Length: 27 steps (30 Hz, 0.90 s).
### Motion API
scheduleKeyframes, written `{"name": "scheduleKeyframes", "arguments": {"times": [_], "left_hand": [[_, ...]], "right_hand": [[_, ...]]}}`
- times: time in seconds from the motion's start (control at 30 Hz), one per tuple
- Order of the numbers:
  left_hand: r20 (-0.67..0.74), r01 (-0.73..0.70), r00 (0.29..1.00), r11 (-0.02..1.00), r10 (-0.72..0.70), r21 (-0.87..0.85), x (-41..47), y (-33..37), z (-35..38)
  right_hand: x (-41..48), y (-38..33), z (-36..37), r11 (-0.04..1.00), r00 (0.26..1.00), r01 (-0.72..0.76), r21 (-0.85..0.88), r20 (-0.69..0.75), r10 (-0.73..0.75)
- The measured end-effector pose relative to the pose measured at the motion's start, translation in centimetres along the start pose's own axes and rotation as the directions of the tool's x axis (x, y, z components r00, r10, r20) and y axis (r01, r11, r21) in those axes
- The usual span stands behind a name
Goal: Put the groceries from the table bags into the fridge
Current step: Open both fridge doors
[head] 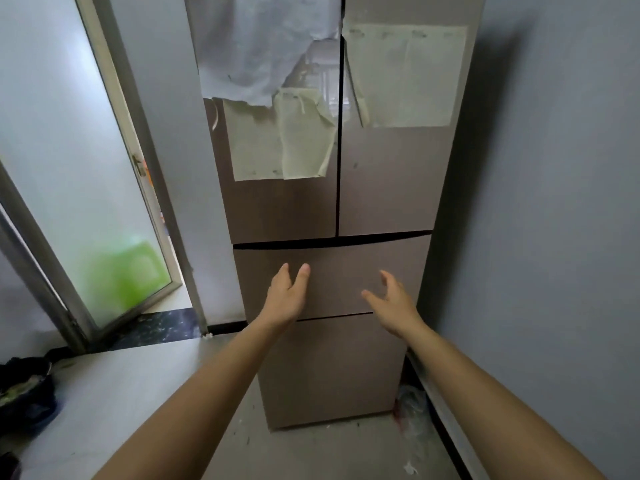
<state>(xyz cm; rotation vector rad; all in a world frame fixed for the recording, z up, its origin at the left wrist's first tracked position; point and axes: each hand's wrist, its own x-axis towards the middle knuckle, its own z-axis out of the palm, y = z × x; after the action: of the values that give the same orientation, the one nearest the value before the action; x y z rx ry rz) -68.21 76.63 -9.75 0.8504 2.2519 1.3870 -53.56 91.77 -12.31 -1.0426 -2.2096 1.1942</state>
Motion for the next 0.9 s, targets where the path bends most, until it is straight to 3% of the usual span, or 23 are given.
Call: {"name": "scheduleKeyframes", "arguments": {"times": [0.13,0.2,0.23,0.3,0.33,0.4,0.47,0.6,0.77,0.9], "left_hand": [[0.104,0.234,0.972,0.921,-0.211,-0.311,10.6,-0.5,1.1],[0.141,0.243,0.968,0.911,-0.207,-0.334,14.8,-0.4,1.6],[0.121,0.182,0.980,0.948,-0.155,-0.261,16.7,-0.6,2.0],[0.042,-0.066,0.997,0.993,0.062,0.103,19.7,-1.5,2.6],[0.015,-0.204,0.977,0.922,0.211,0.329,20.8,-1.9,3.0],[0.046,-0.369,0.895,0.677,0.444,0.637,22.9,-2.8,3.6],[0.127,-0.384,0.871,0.497,0.475,0.778,25.0,-3.6,4.0],[0.205,-0.330,0.901,0.298,0.383,0.896,27.4,-5.1,4.3],[0.207,-0.318,0.893,0.236,0.399,0.918,28.7,-6.7,4.1],[0.203,-0.307,0.902,0.234,0.381,0.922,29.0,-6.6,4.2]], "right_hand": [[9.4,-0.6,1.6,0.969,0.989,-0.147,0.201,0.013,0.147],[13.6,-1.0,2.2,0.944,0.979,-0.203,0.259,0.031,0.202],[15.6,-1.0,2.6,0.930,0.975,-0.221,0.293,0.032,0.221],[18.8,-0.9,3.6,0.887,0.963,-0.260,0.381,0.032,0.268],[20.1,-0.8,4.1,0.858,0.954,-0.285,0.427,0.038,0.298],[22.2,-0.4,5.0,0.791,0.933,-0.335,0.512,0.059,0.356],[24.4,-0.2,5.7,0.713,0.920,-0.349,0.608,0.076,0.385],[28.6,-0.8,6.7,0.486,0.884,-0.356,0.798,0.119,0.451],[31.5,-1.2,7.3,0.192,0.850,-0.339,0.921,0.213,0.482],[32.0,-0.8,7.0,0.091,0.861,-0.329,0.940,0.258,0.439]]}}
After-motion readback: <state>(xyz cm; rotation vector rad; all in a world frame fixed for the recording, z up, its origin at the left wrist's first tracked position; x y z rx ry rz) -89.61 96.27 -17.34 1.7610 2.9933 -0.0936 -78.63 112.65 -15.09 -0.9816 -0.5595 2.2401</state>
